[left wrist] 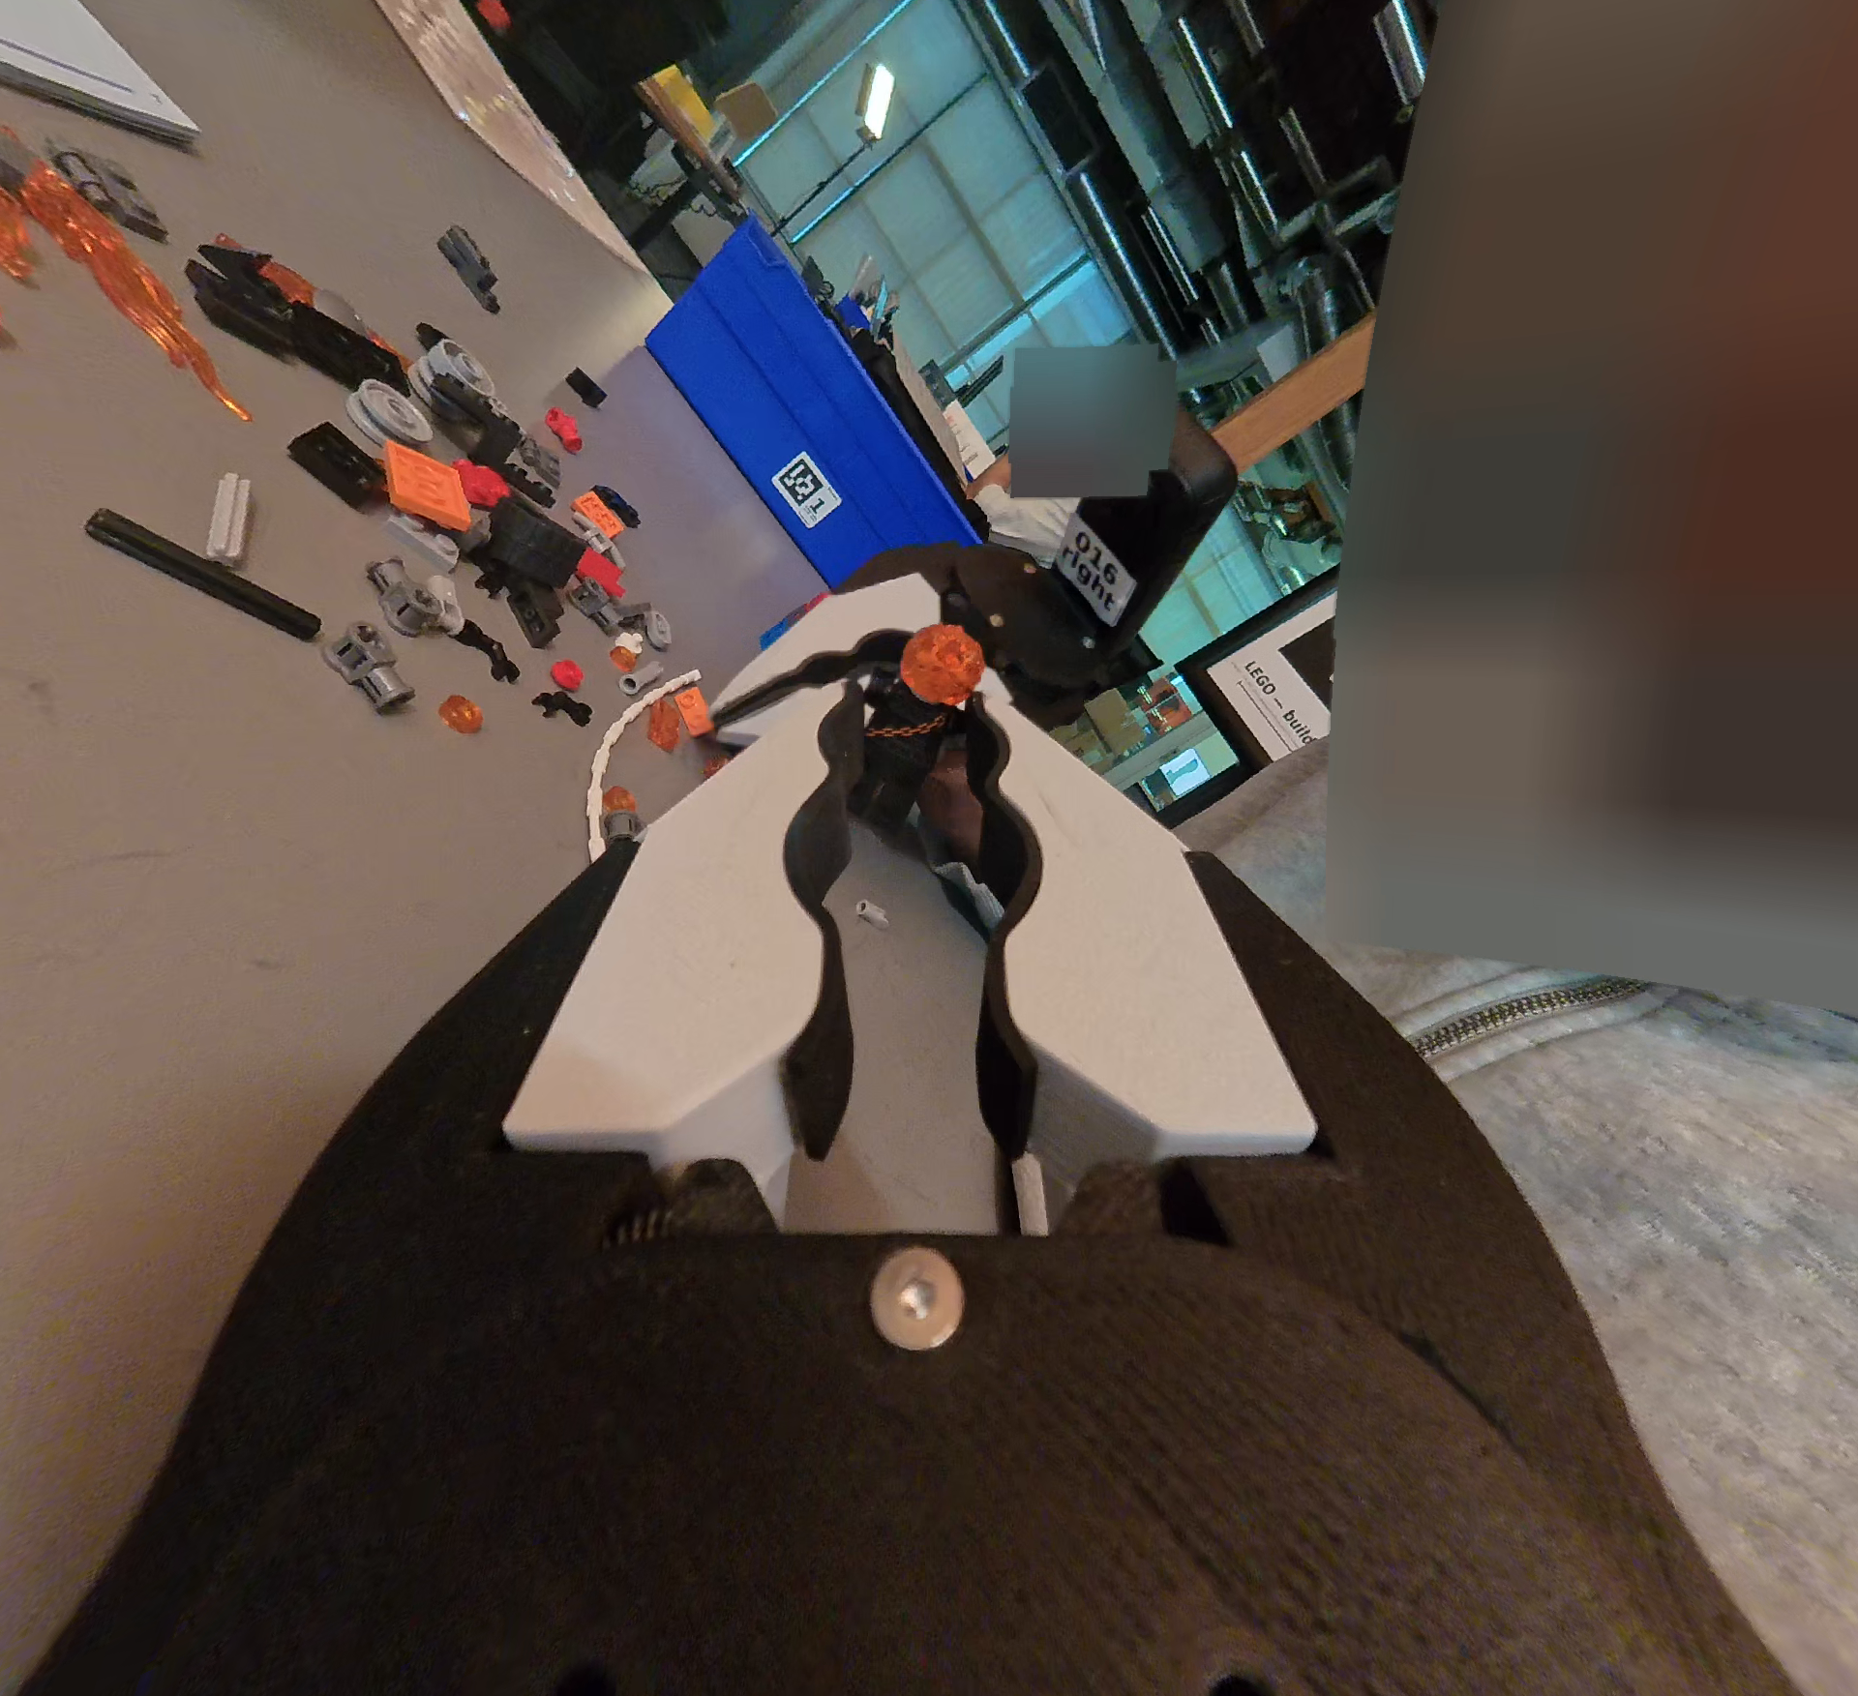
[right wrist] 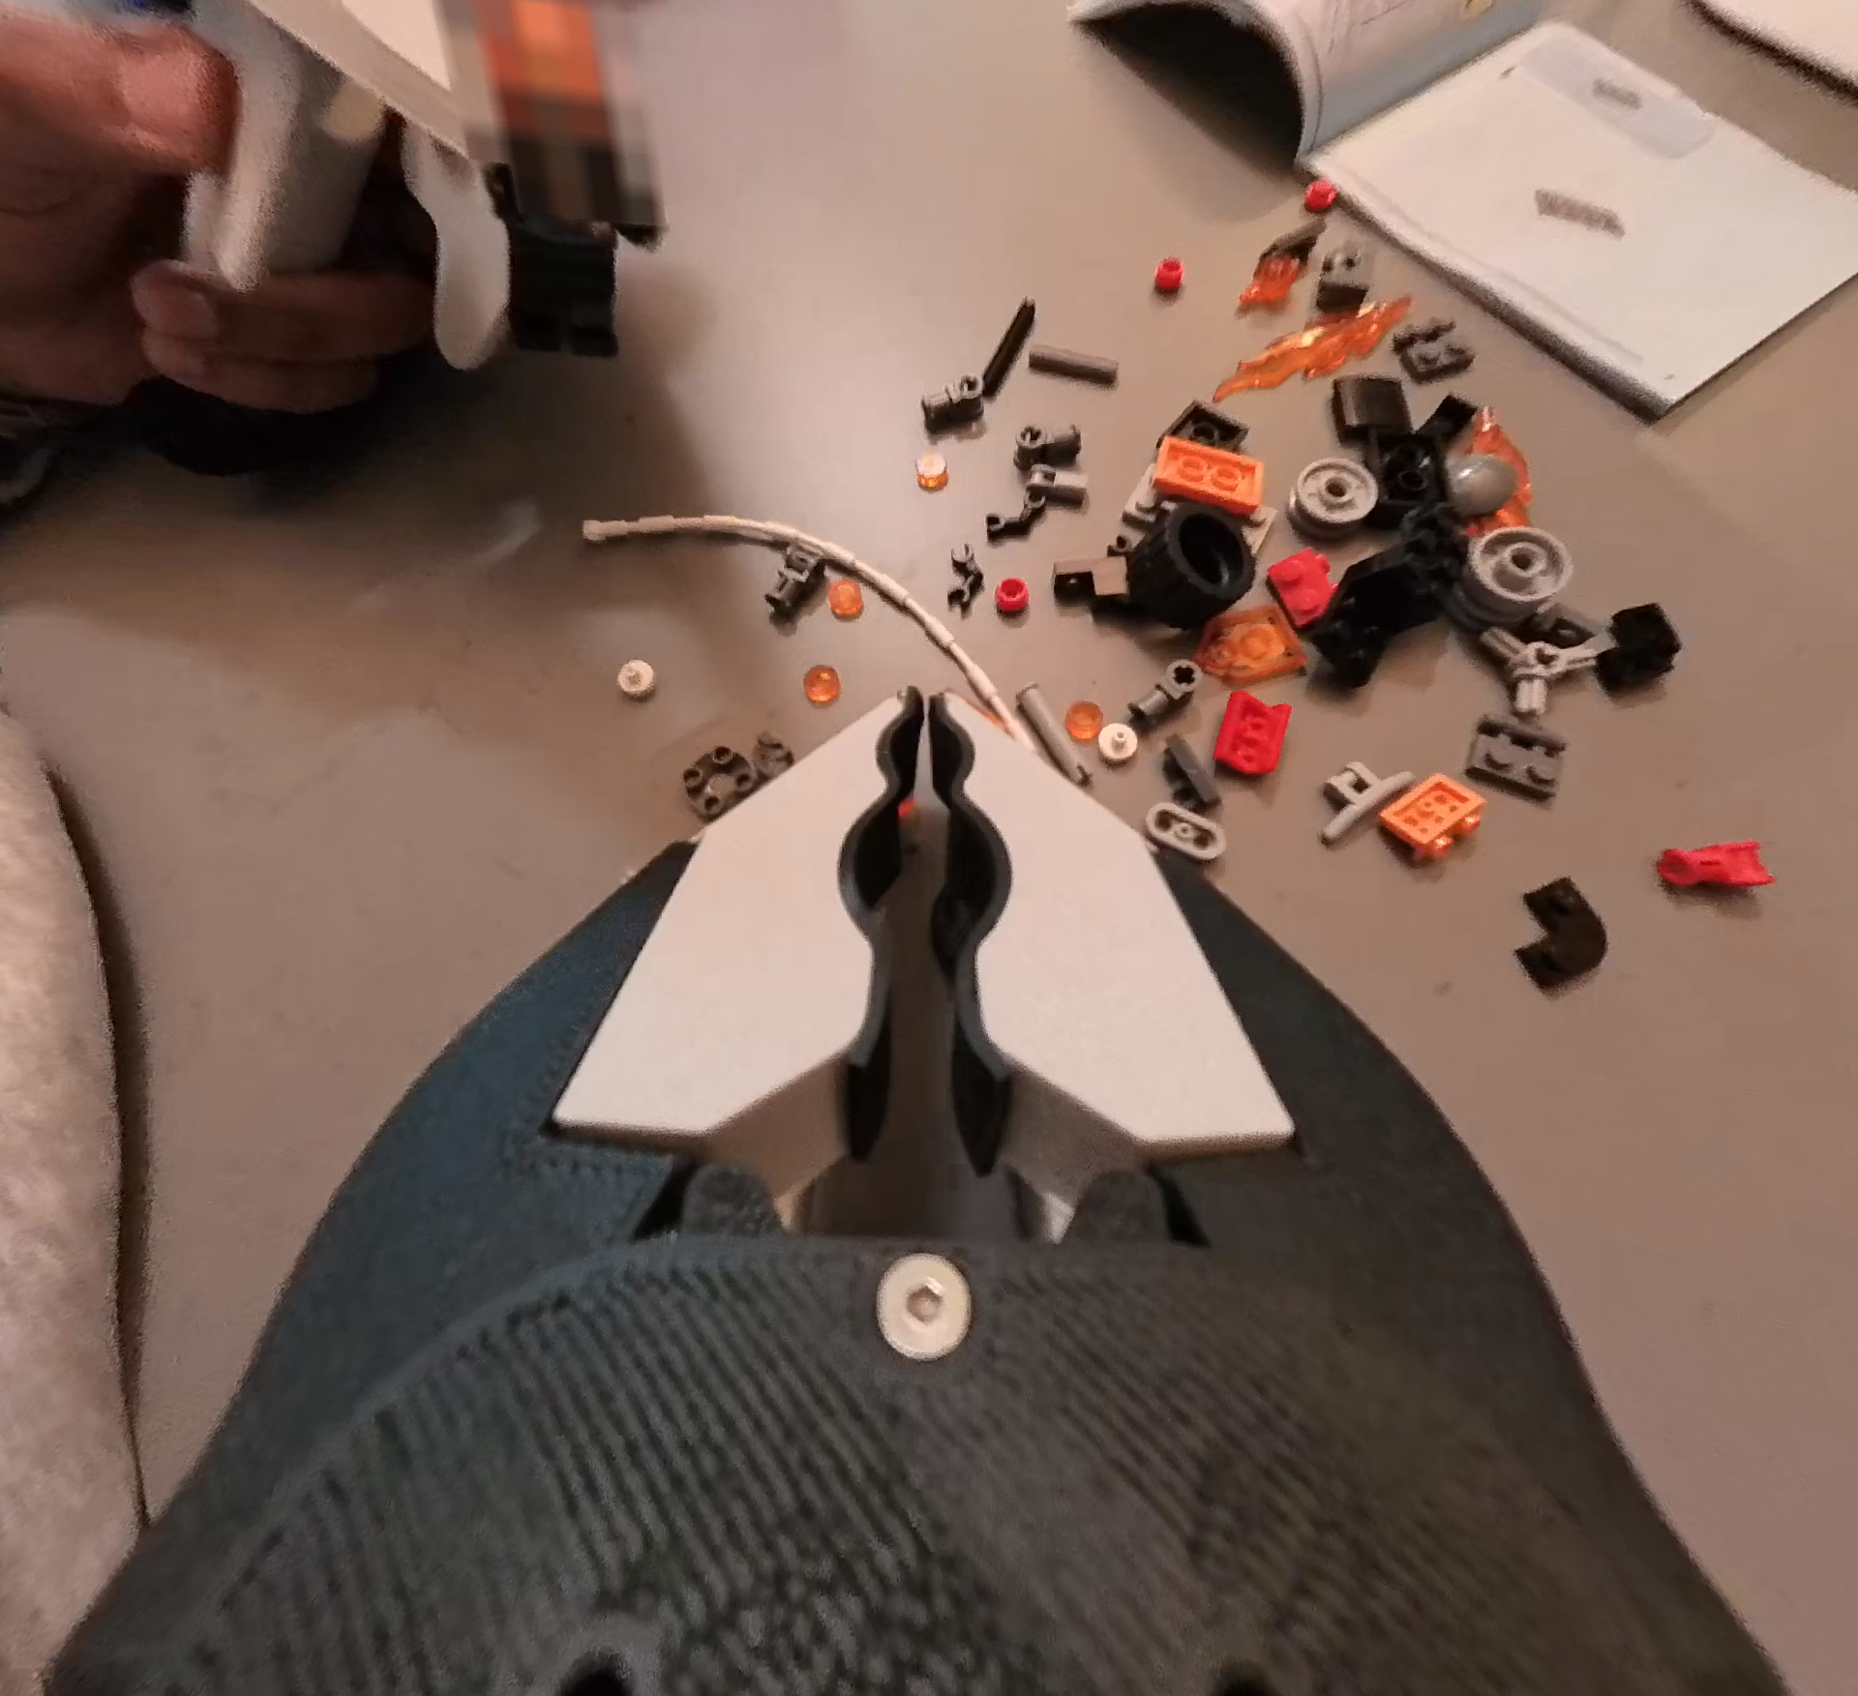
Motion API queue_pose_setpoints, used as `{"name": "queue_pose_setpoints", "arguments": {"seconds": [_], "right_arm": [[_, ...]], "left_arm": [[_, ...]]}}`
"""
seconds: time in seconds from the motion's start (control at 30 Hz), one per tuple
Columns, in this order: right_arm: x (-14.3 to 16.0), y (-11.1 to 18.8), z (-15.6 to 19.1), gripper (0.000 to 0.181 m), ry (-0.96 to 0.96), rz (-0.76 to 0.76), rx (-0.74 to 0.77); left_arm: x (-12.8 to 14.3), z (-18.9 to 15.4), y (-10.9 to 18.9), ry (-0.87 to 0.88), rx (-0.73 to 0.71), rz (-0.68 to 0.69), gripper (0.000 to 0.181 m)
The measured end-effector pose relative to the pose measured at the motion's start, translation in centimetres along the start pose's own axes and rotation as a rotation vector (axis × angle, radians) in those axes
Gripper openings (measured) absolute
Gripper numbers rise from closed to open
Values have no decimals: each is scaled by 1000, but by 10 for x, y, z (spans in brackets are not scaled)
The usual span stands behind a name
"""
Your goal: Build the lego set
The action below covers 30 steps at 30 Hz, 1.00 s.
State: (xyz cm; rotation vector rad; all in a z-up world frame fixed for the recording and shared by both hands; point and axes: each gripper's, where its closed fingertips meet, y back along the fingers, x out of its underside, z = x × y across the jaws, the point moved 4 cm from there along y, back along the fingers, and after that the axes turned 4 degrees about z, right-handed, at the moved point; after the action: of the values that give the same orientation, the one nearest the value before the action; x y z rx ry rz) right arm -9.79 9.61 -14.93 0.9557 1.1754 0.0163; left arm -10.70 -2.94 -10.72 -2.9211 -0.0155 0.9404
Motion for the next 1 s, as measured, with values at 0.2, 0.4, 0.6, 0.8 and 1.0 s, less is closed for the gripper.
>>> {"name": "queue_pose_setpoints", "arguments": {"seconds": [0.2,0.4,0.6,0.8,1.0], "right_arm": [[-1,19,-7,3,47,-86,14],[10,17,-1,4,188,-30,36],[11,13,6,2,222,-9,15],[16,5,10,5,262,52,28],[17,0,9,4,283,82,62]], "left_arm": [[0,0,0,3,1,-1,17],[-1,1,1,9,2,-8,17],[-1,1,1,10,0,-8,17],[-1,1,1,9,2,-7,16],[-1,1,0,10,1,-5,17]]}}
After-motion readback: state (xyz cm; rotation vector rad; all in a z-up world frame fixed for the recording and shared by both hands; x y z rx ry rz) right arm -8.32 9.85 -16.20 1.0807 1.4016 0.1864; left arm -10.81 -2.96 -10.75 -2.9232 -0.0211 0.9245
